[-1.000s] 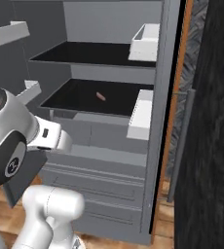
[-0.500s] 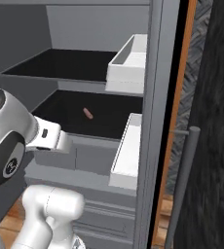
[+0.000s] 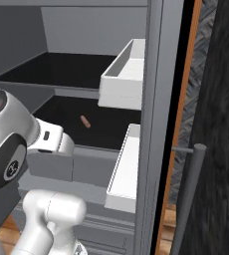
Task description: Retrieve the sausage and cheese from the fridge and place them on the cutting board on the counter.
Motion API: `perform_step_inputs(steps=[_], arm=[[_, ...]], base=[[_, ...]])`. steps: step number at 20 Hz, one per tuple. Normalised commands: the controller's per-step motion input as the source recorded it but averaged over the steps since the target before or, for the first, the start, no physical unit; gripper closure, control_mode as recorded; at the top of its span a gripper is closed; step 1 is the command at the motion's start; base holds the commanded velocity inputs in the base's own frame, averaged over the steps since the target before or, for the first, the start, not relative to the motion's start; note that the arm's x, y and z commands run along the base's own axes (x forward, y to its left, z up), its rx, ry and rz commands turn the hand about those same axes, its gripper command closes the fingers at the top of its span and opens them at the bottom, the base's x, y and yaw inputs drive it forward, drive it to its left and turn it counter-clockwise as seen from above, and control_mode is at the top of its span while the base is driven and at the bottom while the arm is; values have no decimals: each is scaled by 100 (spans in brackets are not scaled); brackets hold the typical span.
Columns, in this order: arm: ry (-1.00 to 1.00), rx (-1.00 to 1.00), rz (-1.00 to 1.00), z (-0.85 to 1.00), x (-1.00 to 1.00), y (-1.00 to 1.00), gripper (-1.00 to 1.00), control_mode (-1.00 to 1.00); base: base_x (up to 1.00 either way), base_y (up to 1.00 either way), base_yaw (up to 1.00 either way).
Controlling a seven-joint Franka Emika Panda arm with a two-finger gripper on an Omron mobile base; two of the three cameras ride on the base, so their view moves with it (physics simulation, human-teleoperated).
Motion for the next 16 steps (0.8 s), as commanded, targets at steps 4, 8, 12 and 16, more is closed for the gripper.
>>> perform_step_inputs(steps=[4, 8, 12, 16], arm=[[10, -4, 8, -5, 27, 1, -100, -100], [22, -15, 23, -17, 54, 0, -100, -100], [17, -14, 1, -58, 49, 0, -100, -100], [16, -4, 2, -56, 56, 0, -100, -100]], base=[[6, 0, 0], [0, 0, 0], [0, 0, 0], [0, 0, 0]])
